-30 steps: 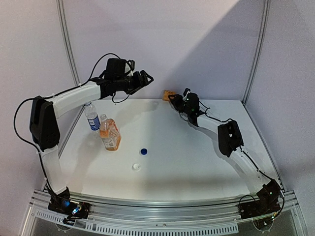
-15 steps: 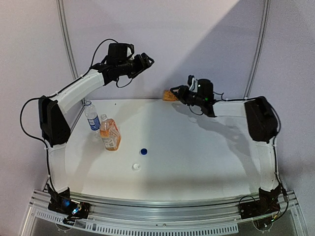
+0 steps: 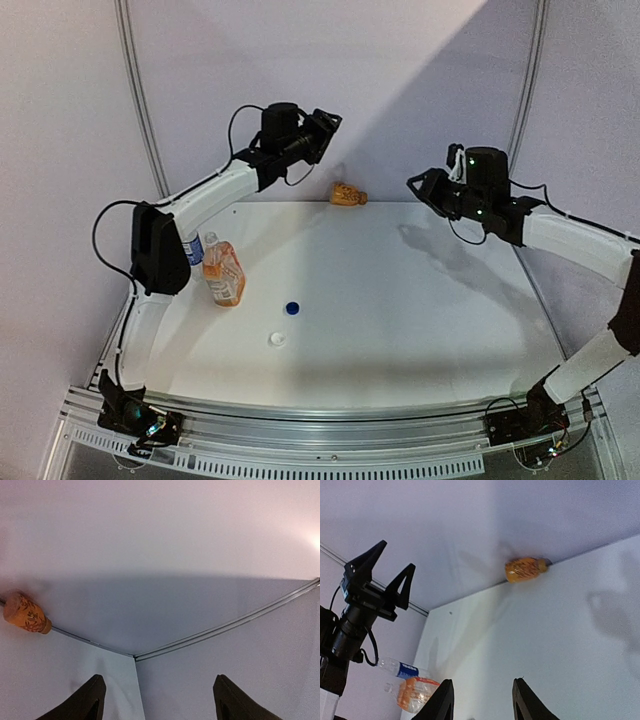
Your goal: Unscrew the bottle caps
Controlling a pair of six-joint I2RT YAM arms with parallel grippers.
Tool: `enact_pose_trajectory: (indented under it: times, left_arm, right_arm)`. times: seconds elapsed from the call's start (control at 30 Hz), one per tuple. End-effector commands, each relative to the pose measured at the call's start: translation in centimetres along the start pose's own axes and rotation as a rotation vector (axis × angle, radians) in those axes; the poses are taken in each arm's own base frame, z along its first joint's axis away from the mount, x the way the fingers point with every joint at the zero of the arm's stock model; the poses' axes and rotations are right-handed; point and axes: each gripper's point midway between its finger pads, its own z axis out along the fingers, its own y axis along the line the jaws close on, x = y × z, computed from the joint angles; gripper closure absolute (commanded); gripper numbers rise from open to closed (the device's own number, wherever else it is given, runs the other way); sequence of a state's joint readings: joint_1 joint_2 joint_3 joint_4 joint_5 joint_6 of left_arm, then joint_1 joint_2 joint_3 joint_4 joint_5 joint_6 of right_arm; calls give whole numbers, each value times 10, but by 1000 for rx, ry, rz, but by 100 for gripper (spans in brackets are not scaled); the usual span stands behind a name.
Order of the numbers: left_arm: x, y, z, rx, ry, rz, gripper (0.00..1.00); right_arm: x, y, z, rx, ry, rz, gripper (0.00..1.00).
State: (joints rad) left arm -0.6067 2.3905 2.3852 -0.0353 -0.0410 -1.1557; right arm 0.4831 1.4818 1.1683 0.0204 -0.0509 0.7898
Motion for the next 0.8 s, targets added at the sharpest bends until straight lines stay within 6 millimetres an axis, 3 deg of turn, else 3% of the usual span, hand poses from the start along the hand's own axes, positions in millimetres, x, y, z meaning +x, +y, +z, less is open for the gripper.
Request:
enact_pose_trajectory:
  times: [0.0, 0.1, 0.2, 0.33, 0.57, 0.77]
  left_arm:
    - [9, 15, 21, 51, -97, -178, 24]
    - [13, 43, 32, 26, -143, -203, 25]
    - [5, 68, 42, 13, -190, -194, 24]
    - [7, 120, 56, -19, -212, -230, 26]
    - [13, 192, 72, -46, -263, -298, 25]
    - [4, 233, 73, -50, -304, -312, 23]
  right_arm:
    - [14, -44, -52, 207, 14, 7, 58]
    - [14, -52, -85, 243, -15, 25, 58]
    - [16, -64, -111, 294, -35, 35, 55]
    - [20, -78, -146, 340, -70, 60, 55]
    - [34, -103, -173, 409, -94, 140, 54]
    - [42, -116, -181, 470, -85, 194, 54]
